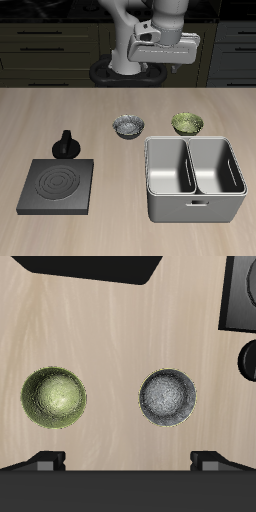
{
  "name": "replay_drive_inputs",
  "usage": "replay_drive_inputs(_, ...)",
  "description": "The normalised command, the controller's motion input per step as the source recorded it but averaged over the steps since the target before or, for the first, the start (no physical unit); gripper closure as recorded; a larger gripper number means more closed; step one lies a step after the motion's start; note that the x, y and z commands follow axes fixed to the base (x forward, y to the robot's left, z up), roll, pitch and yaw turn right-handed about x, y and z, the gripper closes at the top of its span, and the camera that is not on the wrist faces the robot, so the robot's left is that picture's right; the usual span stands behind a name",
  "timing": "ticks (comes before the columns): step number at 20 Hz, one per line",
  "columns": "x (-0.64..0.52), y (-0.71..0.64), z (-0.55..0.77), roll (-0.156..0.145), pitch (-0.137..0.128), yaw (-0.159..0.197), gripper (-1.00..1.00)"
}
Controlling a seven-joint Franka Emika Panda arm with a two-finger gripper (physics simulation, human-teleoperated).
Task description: Place the green bowl on the flat stove
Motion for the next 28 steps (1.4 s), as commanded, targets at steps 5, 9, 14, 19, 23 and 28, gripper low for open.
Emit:
replay_drive_inputs(5,0.06,0.26,-0.01,0.014,0.007,0.031,-1.00)
replay_drive_inputs(9,0.09,0.25,0.01,0.012,0.003,0.024,-1.00)
replay_drive_inputs(14,0.03,0.24,0.01,0.044,-0.004,0.013,-1.00)
replay_drive_inputs(19,0.09,0.14,-0.04,0.008,0.010,-0.002,-1.00)
replay_drive_inputs(23,0.18,0.08,-0.11,-0.015,0.023,-0.005,-1.00)
replay_drive_inputs(28,0.06,0.11,-0.23,-0.016,0.041,-0.007,-1.00)
